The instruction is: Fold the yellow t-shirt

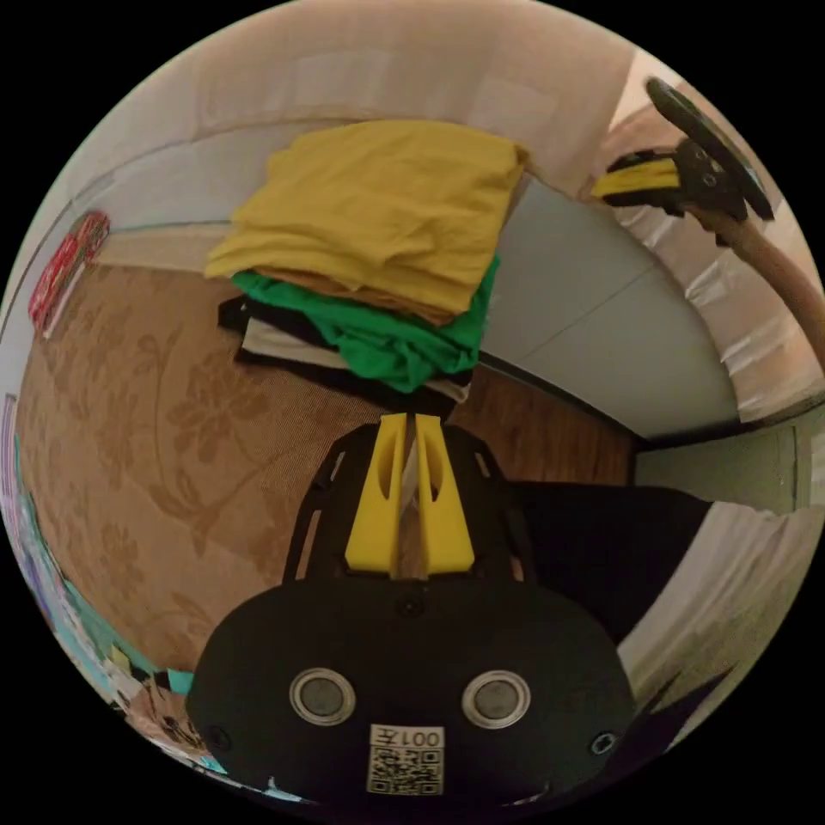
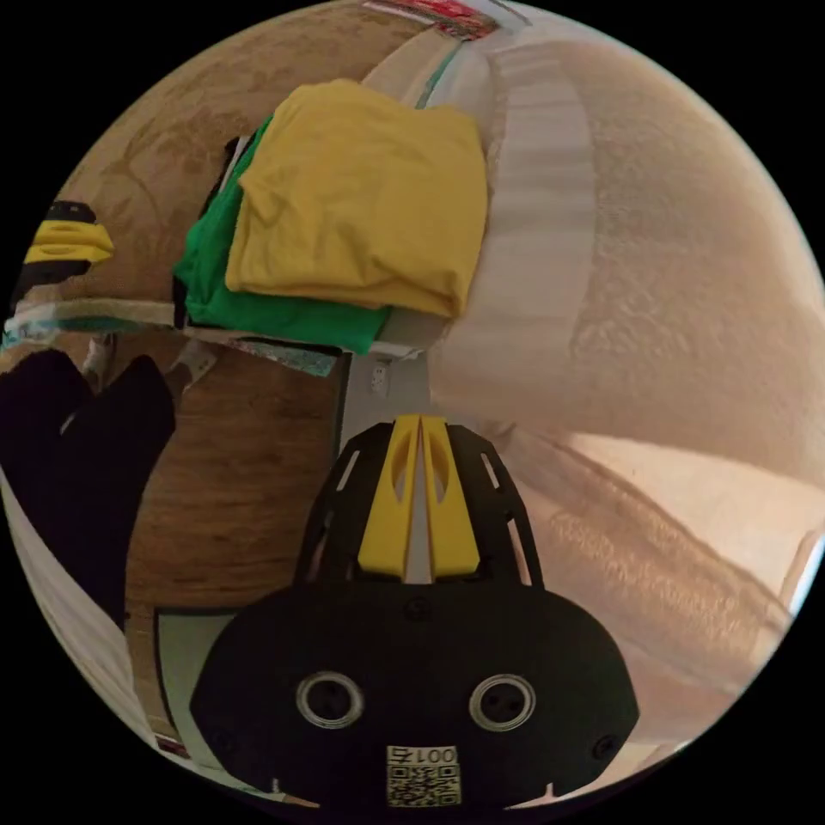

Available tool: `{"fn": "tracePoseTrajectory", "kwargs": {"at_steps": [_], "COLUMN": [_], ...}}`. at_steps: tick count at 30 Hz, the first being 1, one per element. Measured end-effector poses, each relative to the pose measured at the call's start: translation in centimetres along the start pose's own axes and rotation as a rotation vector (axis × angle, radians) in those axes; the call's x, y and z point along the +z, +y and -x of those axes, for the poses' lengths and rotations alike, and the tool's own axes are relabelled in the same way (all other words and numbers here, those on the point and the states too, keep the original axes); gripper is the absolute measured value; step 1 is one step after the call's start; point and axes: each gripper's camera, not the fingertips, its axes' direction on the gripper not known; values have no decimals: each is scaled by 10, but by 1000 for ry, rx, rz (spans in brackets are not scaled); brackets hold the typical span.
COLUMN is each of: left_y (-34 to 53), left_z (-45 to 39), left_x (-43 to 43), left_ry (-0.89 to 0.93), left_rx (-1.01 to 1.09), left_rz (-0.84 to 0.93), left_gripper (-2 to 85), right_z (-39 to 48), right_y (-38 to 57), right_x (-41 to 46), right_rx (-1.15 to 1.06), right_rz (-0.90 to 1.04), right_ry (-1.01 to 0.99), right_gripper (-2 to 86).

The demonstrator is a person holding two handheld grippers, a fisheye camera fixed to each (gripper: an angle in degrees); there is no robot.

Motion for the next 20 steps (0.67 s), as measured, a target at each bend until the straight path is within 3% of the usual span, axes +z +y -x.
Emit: {"fn": "tracePoseTrajectory", "kwargs": {"at_steps": [7,13,20], "left_y": [186,374,596], "left_z": [81,114,136], "left_x": [-105,-212,-280], "left_ry": [-159,-322,-455], "left_rx": [-252,-540,-894], "left_rz": [-57,-43,29], "left_gripper": [-10,-10,-10], "right_z": [40,124,253], "right_y": [-3,-58,-111], "right_x": [-146,-316,-504], "right_rx": [166,-93,-371], "right_rz": [-325,-583,-828], "right_ry": [-252,-350,-411], "right_gripper": [1,1,5]}}
